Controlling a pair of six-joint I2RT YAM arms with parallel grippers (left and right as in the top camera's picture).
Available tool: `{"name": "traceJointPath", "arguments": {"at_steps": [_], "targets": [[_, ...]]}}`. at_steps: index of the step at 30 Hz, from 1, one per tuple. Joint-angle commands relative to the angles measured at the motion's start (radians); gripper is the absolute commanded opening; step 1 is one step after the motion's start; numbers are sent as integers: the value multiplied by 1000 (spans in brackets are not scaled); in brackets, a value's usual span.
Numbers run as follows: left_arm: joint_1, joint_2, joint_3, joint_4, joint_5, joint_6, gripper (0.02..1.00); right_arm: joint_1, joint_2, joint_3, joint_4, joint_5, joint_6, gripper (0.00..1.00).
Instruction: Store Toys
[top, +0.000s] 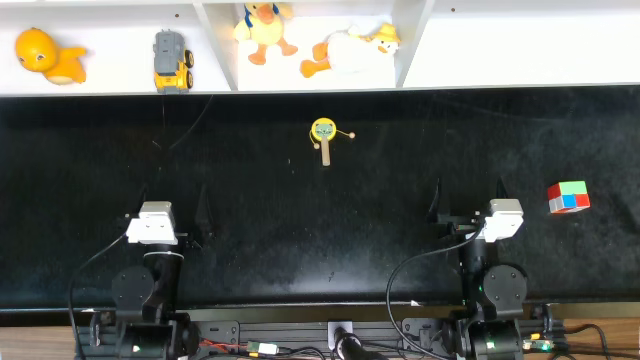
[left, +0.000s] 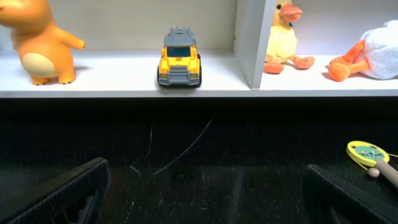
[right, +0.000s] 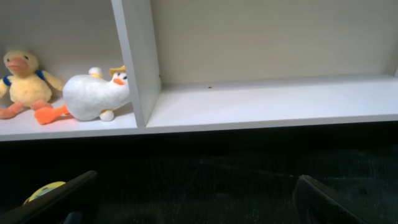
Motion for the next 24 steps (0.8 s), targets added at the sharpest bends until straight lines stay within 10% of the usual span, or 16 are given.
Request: {"name": "traceJointPath", "arguments": {"at_steps": [1,6,14,24], "targets": [[-4,-11,-1,-3,20,-15,998,-1,-8,-14,5,10,4,993],[-4,-11,-1,-3,20,-15,998,29,49,-6,2,135,-31,996],[-4,-11,-1,-3,20,-15,998,406,362,237,-359,575,341,996],[-4,-11,-1,-3,20,-15,998,793,791,430,-495,694,613,996]]}}
